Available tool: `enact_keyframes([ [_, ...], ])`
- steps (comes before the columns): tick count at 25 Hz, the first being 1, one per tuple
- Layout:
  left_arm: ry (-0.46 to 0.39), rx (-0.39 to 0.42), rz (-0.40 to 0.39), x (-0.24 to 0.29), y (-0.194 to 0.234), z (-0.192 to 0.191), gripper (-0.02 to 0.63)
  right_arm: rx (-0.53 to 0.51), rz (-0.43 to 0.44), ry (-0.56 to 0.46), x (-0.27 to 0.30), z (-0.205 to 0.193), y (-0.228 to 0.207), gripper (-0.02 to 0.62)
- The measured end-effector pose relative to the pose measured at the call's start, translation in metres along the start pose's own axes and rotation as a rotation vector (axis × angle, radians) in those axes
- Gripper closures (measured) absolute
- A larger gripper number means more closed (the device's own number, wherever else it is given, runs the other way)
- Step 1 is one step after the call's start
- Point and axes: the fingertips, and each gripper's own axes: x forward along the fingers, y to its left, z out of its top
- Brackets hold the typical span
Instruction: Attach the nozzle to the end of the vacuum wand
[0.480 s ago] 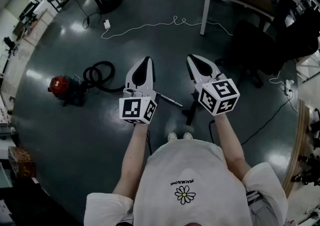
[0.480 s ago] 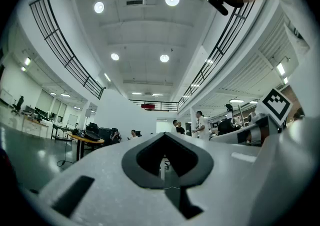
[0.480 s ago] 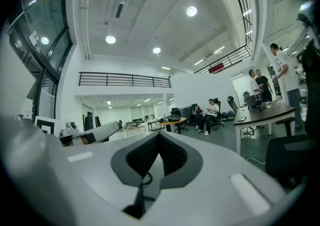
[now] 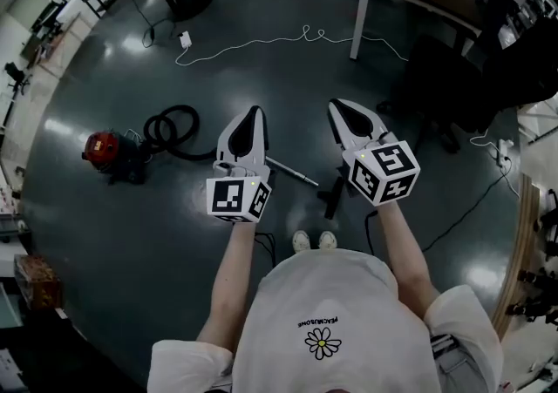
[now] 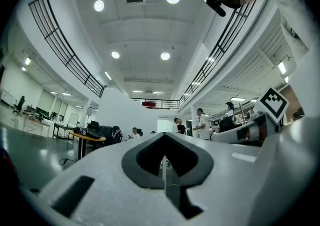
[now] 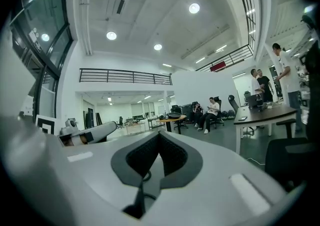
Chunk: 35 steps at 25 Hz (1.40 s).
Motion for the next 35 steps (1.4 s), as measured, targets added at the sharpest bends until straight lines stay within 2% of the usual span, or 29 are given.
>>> enact_keyframes([
  [3, 0.012, 0.007, -0.011, -0.005, 0.007, -0.009, 0.603, -0.009, 0.030, 0.023, 0.005, -0.007, 0.002, 0.589],
  [5, 0.057, 0.038, -0.053, -0.007, 0.009, -0.027, 0.601, -0.028, 0.059, 0.071, 0.011, -0.021, 0.002, 0.589],
  [6, 0.098, 0.067, -0.090, -0.007, 0.009, -0.043, 0.573, -0.040, 0.082, 0.109, 0.014, -0.034, 0.000, 0.583],
  [7, 0.144, 0.106, -0.139, -0.007, 0.009, -0.065, 0.541, -0.053, 0.112, 0.153, 0.019, -0.052, -0.002, 0.548],
  [9, 0.235, 0.193, -0.262, -0.011, 0.009, -0.132, 0.504, -0.094, 0.185, 0.250, 0.029, -0.110, -0.010, 0.486],
  [10, 0.294, 0.230, -0.330, -0.017, 0.012, -0.181, 0.486, -0.119, 0.223, 0.300, 0.036, -0.152, -0.019, 0.466],
  [12, 0.429, 0.278, -0.470, -0.032, 0.021, -0.308, 0.423, -0.151, 0.290, 0.411, 0.054, -0.261, -0.046, 0.446],
  [16, 0.656, 0.351, -0.730, -0.072, 0.024, -0.605, 0.351, -0.145, 0.365, 0.674, 0.072, -0.544, -0.123, 0.422],
  [19, 0.785, 0.474, -0.893, -0.105, 0.022, -0.808, 0.339, -0.106, 0.431, 0.860, 0.067, -0.753, -0.159, 0.403],
  [21, 0.849, 0.568, -0.967, -0.115, 0.026, -0.911, 0.336, -0.108, 0.484, 0.953, 0.064, -0.860, -0.173, 0.405],
  [23, 0.892, 0.673, -1.021, -0.116, 0.034, -0.983, 0.325, -0.128, 0.550, 1.044, 0.058, -0.935, -0.180, 0.400],
  [26, 0.978, 0.845, -1.129, -0.118, 0.042, -1.044, 0.327, -0.162, 0.671, 1.183, 0.041, -0.997, -0.180, 0.403],
  [29, 1.054, 0.948, -1.212, -0.128, 0.040, -1.073, 0.331, -0.210, 0.751, 1.255, 0.025, -1.022, -0.176, 0.411],
  [31, 1.045, 1.013, -1.216, -0.125, 0.038, -1.083, 0.333, -0.260, 0.765, 1.268, 0.022, -1.029, -0.177, 0.423],
  [33, 1.015, 1.076, -1.203, -0.118, 0.038, -1.088, 0.385, -0.323, 0.777, 1.269, 0.024, -1.032, -0.177, 0.423],
  [35, 0.995, 1.104, -1.195, -0.116, 0.036, -1.092, 0.387, -0.378, 0.795, 1.254, 0.025, -1.033, -0.176, 0.417],
])
